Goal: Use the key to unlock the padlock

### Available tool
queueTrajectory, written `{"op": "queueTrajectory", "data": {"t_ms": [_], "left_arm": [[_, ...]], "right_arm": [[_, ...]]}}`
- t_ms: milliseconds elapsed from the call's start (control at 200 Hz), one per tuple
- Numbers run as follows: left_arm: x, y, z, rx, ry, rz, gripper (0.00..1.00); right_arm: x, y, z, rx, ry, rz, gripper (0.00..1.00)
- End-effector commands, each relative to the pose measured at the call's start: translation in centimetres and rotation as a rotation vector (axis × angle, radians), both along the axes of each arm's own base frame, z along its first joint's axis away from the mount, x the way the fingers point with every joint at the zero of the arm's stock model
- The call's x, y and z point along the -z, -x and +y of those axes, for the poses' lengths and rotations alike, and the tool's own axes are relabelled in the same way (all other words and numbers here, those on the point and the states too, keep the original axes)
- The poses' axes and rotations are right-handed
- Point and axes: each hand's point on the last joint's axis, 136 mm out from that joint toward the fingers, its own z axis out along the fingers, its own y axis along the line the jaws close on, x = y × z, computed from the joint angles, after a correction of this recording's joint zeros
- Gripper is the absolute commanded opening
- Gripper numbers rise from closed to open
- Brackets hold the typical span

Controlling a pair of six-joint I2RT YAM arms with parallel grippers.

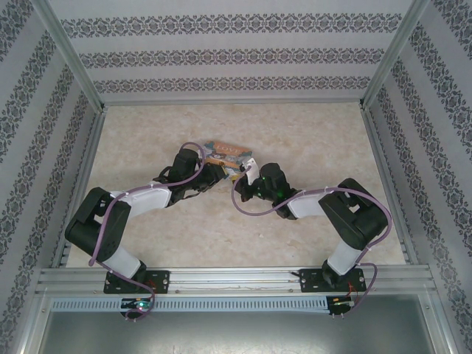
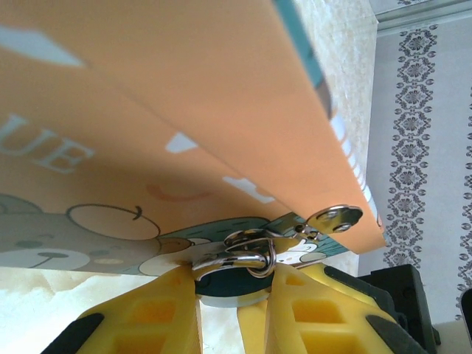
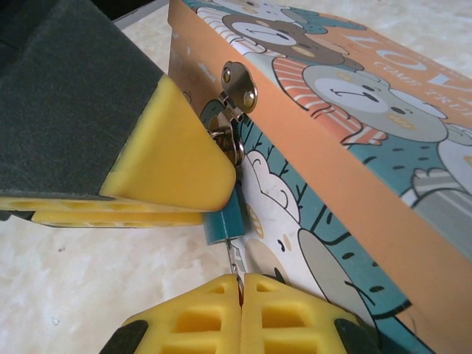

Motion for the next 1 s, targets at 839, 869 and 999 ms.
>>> {"op": "queueTrajectory", "data": {"t_ms": [839, 869, 999], "left_arm": [[-2.6, 3.8, -3.7, 0.235, 0.101, -0.004, 0.22], [-2.7, 3.8, -3.9, 0.240, 0.102, -0.005, 0.22], [-2.7, 3.9, -4.1, 0.233, 0.121, -0.001, 0.22]], "right_arm": [[-10.8, 0.1, 3.4, -0.147, -0.226, -0.294, 0.00], [-10.8, 0.0, 3.4, -0.143, -0.223, -0.296, 0.00], [-11.1, -0.3, 3.7, -0.136, -0.231, -0.304, 0.00]]}}
